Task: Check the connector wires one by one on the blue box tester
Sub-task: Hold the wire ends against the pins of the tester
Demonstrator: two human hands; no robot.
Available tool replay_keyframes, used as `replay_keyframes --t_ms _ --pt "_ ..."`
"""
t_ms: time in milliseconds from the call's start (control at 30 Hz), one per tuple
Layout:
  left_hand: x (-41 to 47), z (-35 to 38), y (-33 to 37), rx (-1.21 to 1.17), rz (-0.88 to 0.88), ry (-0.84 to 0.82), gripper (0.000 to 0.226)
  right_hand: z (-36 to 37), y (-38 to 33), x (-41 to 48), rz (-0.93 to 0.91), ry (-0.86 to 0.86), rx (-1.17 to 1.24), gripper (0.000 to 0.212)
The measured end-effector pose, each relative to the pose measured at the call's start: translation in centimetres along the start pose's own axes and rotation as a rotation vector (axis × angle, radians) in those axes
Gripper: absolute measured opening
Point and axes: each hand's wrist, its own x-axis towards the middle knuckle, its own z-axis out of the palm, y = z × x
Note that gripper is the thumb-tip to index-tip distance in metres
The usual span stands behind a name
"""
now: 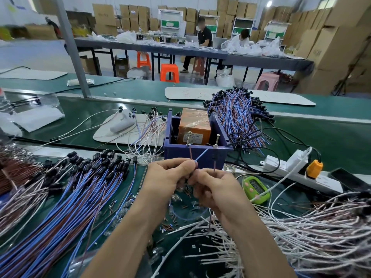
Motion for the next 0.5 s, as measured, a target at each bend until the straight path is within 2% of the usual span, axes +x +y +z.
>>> replay_keyframes --t_ms 133,200,267,333,500 --pt "-0.5 -0.9 1.8 0.0 0.061 0.117 0.025 -1.4 -1.2 -2.4 0.007 0.044 0.258 0.033" --pt "-0.8 -1.0 2.2 0.086 0.091 0.143 0.029 -3.1 -2.6 -4.0 -0.045 0.047 0.376 0.034" --pt "-1.1 -1.1 2.3 0.217 0.128 0.147 0.028 -5.0 -3.6 -5.8 -0.094 0.053 0.38 0.036" --pt "-1.7 -1.2 2.3 0.354 0.166 0.073 0.026 -6.8 -4.3 -8.0 -0.108 0.086 0.234 0.039" --pt "-3.5 0.6 2.7 0.561 0.038 -0.329 0.024 -10.0 -5.0 -12.8 -0.146 0.291 -0.494 0.05"
